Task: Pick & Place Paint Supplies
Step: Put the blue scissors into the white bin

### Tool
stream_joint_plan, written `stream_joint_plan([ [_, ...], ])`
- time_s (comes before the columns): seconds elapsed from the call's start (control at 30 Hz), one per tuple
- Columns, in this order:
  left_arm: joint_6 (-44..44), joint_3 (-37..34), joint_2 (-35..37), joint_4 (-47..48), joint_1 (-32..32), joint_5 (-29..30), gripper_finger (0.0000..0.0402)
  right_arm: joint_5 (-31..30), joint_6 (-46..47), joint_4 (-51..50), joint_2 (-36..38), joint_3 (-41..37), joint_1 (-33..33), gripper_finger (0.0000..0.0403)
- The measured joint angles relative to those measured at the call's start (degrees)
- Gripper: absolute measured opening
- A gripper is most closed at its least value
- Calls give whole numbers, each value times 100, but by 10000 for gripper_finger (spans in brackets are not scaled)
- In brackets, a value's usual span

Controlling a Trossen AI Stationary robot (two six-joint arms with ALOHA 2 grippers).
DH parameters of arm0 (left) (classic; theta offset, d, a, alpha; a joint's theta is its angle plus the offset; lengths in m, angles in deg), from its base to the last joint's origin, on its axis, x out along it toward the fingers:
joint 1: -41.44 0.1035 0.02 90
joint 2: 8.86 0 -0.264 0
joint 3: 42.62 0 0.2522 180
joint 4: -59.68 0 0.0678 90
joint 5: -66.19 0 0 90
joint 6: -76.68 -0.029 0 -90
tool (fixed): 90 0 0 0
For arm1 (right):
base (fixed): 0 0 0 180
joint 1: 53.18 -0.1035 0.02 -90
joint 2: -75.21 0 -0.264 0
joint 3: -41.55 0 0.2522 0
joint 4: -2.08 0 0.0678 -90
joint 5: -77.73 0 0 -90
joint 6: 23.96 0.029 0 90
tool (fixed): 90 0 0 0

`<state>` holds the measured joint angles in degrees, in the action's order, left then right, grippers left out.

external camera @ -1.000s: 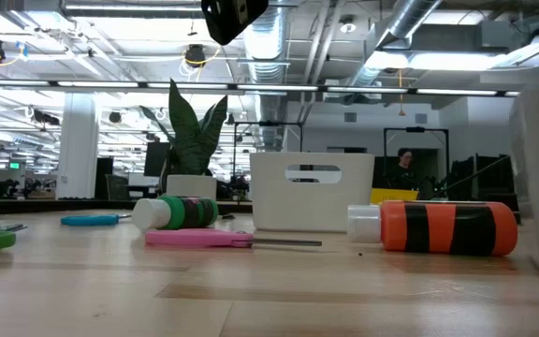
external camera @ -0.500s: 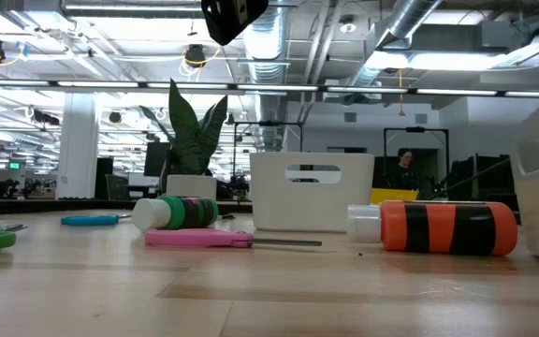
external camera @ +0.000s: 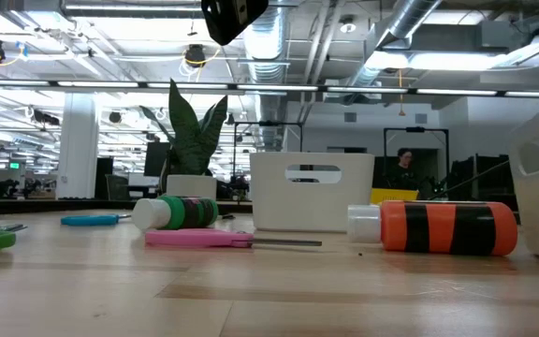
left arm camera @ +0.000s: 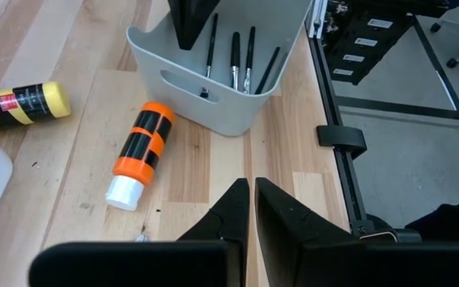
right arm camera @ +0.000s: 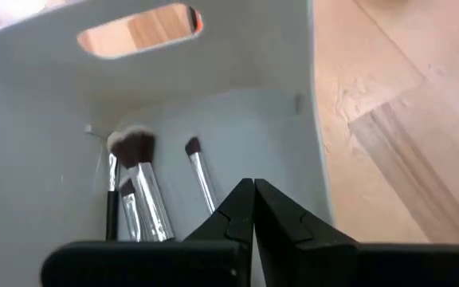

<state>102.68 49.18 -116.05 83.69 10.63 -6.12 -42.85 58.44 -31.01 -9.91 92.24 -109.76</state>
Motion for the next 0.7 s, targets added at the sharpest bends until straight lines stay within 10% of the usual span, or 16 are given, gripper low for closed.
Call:
stream_joint_plan([
  [0.7, 2, 0, 0, 2, 0, 35, 16, 360, 840, 647, 195, 55, -527, 5],
])
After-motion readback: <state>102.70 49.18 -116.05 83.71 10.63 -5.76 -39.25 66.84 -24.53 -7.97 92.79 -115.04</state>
